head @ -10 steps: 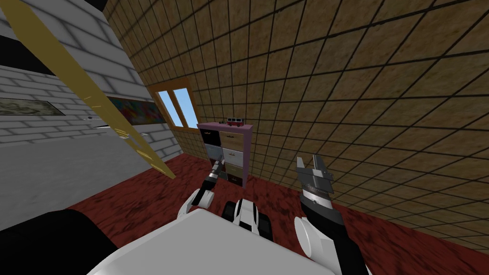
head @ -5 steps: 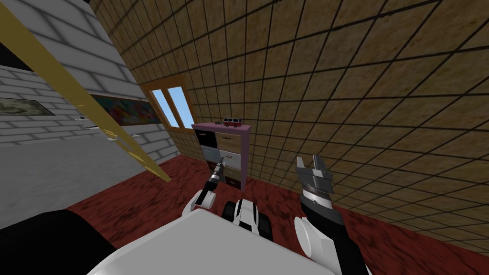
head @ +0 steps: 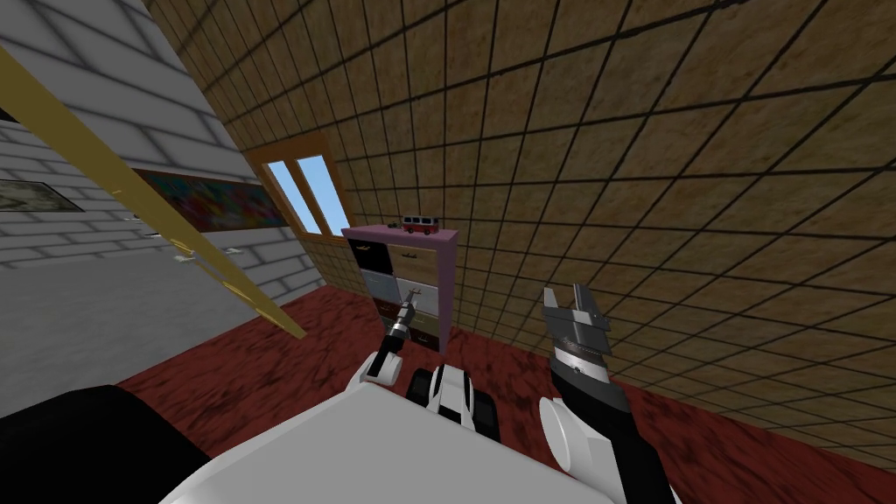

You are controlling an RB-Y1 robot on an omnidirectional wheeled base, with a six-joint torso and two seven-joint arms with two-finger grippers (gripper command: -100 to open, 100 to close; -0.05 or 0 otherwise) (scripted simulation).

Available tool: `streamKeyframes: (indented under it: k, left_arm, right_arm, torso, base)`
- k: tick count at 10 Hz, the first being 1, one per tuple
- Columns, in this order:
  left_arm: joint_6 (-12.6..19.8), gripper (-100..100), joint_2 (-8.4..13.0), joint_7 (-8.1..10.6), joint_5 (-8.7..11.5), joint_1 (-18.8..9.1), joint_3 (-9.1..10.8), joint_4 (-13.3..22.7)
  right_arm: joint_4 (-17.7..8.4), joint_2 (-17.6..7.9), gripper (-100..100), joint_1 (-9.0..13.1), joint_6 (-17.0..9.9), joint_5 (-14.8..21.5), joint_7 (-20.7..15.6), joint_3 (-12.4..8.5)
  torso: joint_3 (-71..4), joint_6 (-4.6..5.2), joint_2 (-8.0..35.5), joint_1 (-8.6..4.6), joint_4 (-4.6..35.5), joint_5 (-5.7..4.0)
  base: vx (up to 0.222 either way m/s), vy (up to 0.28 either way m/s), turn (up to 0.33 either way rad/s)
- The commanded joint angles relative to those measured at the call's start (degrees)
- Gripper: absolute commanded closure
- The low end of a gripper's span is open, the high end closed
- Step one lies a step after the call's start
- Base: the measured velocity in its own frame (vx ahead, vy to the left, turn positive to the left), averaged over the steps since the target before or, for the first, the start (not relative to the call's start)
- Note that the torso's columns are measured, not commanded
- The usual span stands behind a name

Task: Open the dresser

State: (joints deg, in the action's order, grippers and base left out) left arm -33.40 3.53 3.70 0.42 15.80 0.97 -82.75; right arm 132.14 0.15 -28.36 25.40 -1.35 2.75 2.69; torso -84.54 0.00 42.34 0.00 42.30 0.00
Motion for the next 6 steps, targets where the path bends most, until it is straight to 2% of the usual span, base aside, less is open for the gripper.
streamKeyframes:
  k: [1, 2, 3, 4, 6]
  left_arm:
    - [0.0, -100, -3.2, -0.07, 0.0, 0.0, -0.11, 1.1]
    - [-0.1, -100, -2.4, -0.04, 0.0, 0.0, -0.1, 0.8]
    - [0.7, -100, -2.5, -0.54, 0.7, -1.5, 2.47, 1.7]
    - [1.0, -100, -2.5, -0.78, 1.0, -2.3, 3.76, 2.1]
    - [1.7, -100, -2.6, -1.26, 1.8, -3.8, 6.33, 2.9]
  right_arm:
    - [0.0, 0.0, 0, 0.0, 0.0, 0.0, 0.0, 0.0]
    - [0.0, 0.0, 0, 0.0, 0.0, 0.0, 0.0, 0.0]
    - [0.0, 0.0, 0, 0.0, 0.0, 0.0, 0.0, 0.0]
    - [0.0, 0.0, 0, 0.0, 0.0, 0.0, 0.0, 0.0]
    - [0.0, 0.0, 0, 0.0, 0.0, 0.0, 0.0, 0.0]
  torso:
    - [0.0, -0.01, 0.0, 0.02, 0.0, 0.0]
    - [0.0, 0.0, 0.0, 0.01, 0.0, 0.0]
    - [0.0, -0.01, 0.0, 0.02, 0.0, 0.0]
    - [0.1, 0.04, 0.1, 0.02, 0.0, 0.0]
    - [0.1, 0.0, 0.1, -0.01, 0.0, 0.0]
  base:
    - [0.029, -0.002, -0.005]
    - [0.013, -0.003, -0.002]
    - [-0.038, 0.0, -0.258]
    - [-0.077, 0.009, -0.482]
    - [-0.078, -0.006, -0.134]
